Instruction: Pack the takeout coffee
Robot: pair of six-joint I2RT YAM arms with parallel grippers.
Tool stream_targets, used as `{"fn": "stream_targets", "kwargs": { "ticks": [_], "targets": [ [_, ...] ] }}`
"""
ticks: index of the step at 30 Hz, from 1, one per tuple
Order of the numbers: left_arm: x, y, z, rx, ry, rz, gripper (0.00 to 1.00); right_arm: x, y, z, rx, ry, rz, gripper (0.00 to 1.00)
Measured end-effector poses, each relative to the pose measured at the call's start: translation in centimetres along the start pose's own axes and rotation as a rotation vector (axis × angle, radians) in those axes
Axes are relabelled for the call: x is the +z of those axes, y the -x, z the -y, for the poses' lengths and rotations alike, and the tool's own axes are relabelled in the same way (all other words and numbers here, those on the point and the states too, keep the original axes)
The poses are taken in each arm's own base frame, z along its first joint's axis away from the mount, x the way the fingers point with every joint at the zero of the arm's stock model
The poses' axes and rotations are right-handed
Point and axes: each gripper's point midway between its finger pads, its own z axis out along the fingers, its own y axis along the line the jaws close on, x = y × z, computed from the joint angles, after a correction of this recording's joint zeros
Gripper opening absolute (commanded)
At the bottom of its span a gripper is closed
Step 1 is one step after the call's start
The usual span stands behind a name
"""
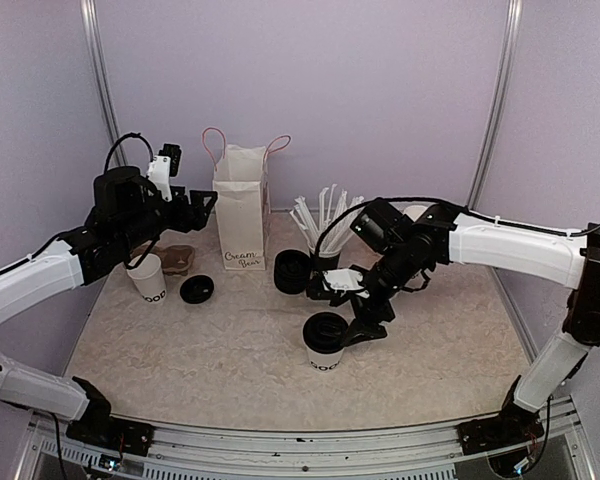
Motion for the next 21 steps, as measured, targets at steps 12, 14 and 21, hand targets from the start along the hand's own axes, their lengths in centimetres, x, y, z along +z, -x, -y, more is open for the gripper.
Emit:
{"fn": "stream_targets", "kwargs": {
  "ticks": [12,14,21],
  "targets": [
    [0.0,0.0,0.3,-0.005,-0.018,-0.001,0.84,3.8,0.2,1.6,0.010,0.036,-0.045,0.64],
    [0.0,0.0,0.3,-0.007,-0.020,-0.001,0.84,3.8,0.2,1.5,0.008,0.037,-0.046,0.58],
    [0.0,0.0,0.3,-0.012,-0.028,-0.002,0.84,3.7,0.5,1.7,-0.001,0.028,-0.039,0.27]
  ]
}}
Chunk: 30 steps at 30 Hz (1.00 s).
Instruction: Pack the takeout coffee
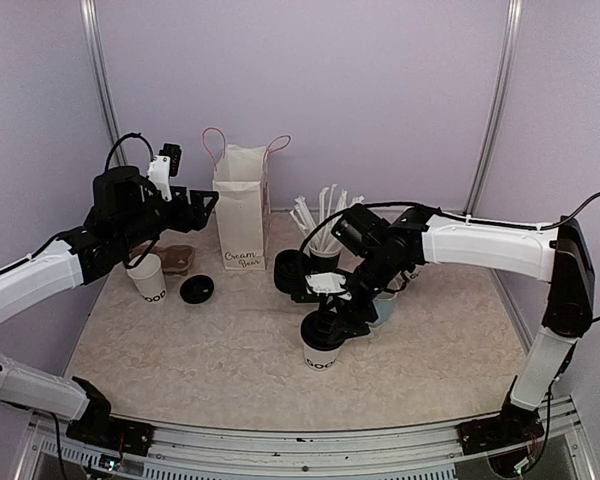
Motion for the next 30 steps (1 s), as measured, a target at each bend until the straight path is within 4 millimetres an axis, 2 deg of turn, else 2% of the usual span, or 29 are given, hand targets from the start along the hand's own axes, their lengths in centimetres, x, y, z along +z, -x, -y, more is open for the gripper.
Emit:
{"fn": "stream_targets", "kwargs": {
  "ticks": [5,10,15,21,26,30],
  "targets": [
    [0.0,0.0,-0.2,-0.005,-0.001,0.000,0.84,-0.6,0.2,-0.4,-0.006,-0.003,0.003,0.24],
    [0.0,0.0,-0.5,-0.014,0.002,0.000,0.84,-2.5,0.4,-1.1,-0.019,-0.030,0.022,0.25],
    [0.0,0.1,-0.7,-0.020,-0.001,0.000,0.84,-3.6,-0.5,-2.2,-0.017,-0.045,0.020,0.26],
    [0.1,0.1,-1.0,-0.022,0.004,0.000,0.84,-4.7,-3.8,-3.3,0.045,-0.041,-0.013,0.27],
    [0.1,0.1,-1.7,-0.025,0.019,0.001,0.84,-7.7,-7.3,-2.9,0.138,-0.112,-0.014,0.27],
    [0.1,0.2,-2.2,-0.027,0.030,0.002,0.84,-10.8,-10.7,-1.7,0.240,-0.207,-0.007,0.26]
  ]
}}
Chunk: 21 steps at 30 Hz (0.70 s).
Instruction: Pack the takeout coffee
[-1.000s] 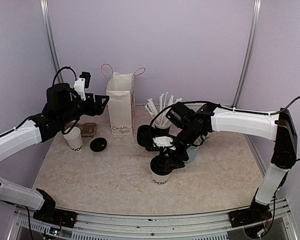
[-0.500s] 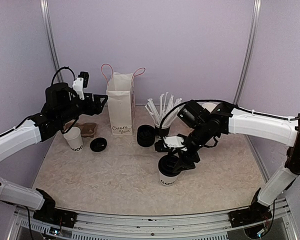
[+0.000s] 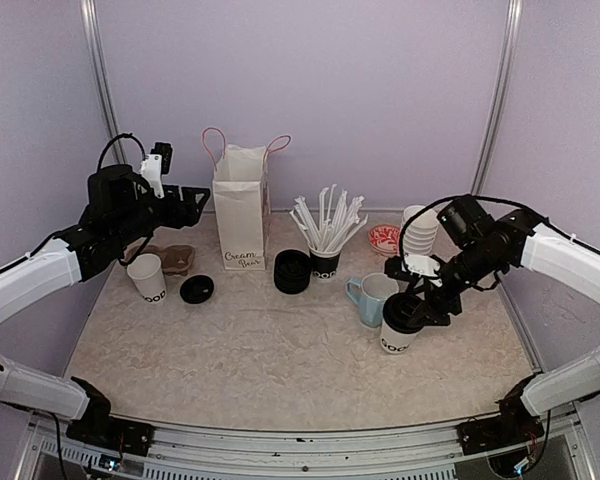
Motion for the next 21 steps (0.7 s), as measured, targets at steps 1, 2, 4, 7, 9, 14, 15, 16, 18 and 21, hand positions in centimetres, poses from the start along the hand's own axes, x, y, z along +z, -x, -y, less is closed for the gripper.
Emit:
{"fn": "stream_targets", "kwargs": {
  "ticks": [1,2,4,7,9,14,15,16,18,21],
  "targets": [
    [0.0,0.0,0.0,0.000,0.001,0.000,0.84,-0.7,-1.0,0.9,0.035,-0.031,0.002,0.26],
    [0.0,0.0,-0.1,0.000,0.001,0.000,0.84,-1.4,-2.0,1.8,0.071,-0.064,0.001,0.26],
    [0.0,0.0,-0.1,-0.001,0.002,0.000,0.84,-2.7,-4.3,3.5,0.145,-0.125,-0.010,0.26],
    [0.0,0.1,-0.2,-0.003,0.003,0.001,0.84,-4.2,-7.5,5.6,0.243,-0.197,-0.031,0.28],
    [0.0,0.1,-0.1,-0.004,0.001,0.001,0.84,-5.2,-9.8,7.2,0.319,-0.248,-0.046,0.29],
    [0.0,0.0,-0.1,-0.007,-0.004,-0.001,0.84,-6.4,-14.7,10.4,0.486,-0.322,-0.076,0.29],
    [0.0,0.0,-0.1,-0.007,-0.004,-0.001,0.84,-6.2,-15.3,10.7,0.504,-0.324,-0.084,0.29],
    [0.0,0.0,-0.1,-0.007,-0.004,-0.001,0.84,-5.9,-15.8,11.0,0.521,-0.322,-0.090,0.30],
    [0.0,0.0,0.0,-0.008,-0.006,-0.001,0.84,-5.4,-16.4,11.5,0.545,-0.315,-0.094,0.44],
    [0.0,0.0,0.0,-0.008,-0.008,-0.002,0.84,-5.3,-16.5,12.1,0.563,-0.324,-0.093,0.67]
  ]
}}
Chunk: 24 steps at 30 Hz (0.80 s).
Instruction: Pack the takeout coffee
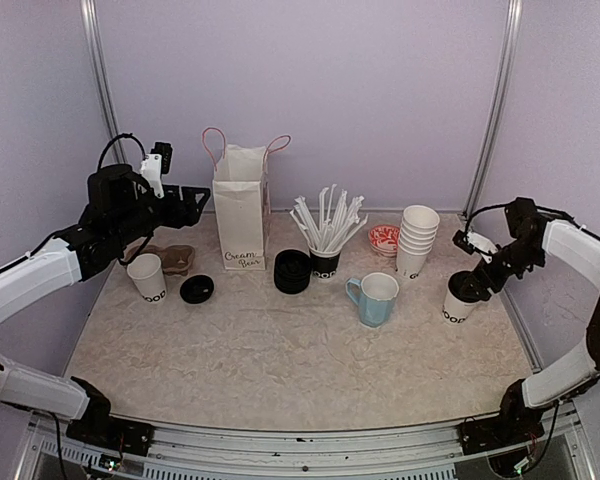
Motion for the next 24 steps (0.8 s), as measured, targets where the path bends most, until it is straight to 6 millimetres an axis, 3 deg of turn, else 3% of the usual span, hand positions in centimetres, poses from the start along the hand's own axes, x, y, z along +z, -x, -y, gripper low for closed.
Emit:
{"fn": "stream_targets", "kwargs": {
  "ticks": [3,5,6,8,9,14,22,24],
  "targets": [
    [0.0,0.0,0.0,0.000,-0.003,0.000,0.84,-0.1,0.1,0.4,0.017,-0.014,-0.001,0.80],
    [0.0,0.0,0.1,0.000,-0.003,0.000,0.84,-0.6,0.5,0.8,0.029,-0.033,0.003,0.76],
    [0.0,0.0,0.1,0.000,-0.003,-0.001,0.84,-1.1,0.9,1.0,0.030,-0.043,0.010,0.64],
    [0.0,0.0,0.1,0.000,-0.003,0.000,0.83,-2.5,2.0,1.5,0.031,-0.074,0.035,0.06],
    [0.0,0.0,0.1,0.000,-0.003,-0.001,0.82,-3.4,2.7,1.8,0.028,-0.093,0.054,0.00],
    [0.3,0.1,0.0,-0.004,0.003,-0.018,0.79,-6.6,5.2,1.1,0.019,-0.100,0.160,0.00],
    [1.6,-1.3,-1.7,0.004,0.164,-0.126,0.77,-5.9,6.8,-3.6,-0.026,0.127,0.232,0.00],
    [1.8,-1.6,-1.6,0.031,0.221,-0.153,0.78,-5.8,7.6,-6.2,-0.097,0.226,0.263,0.10]
  ]
}}
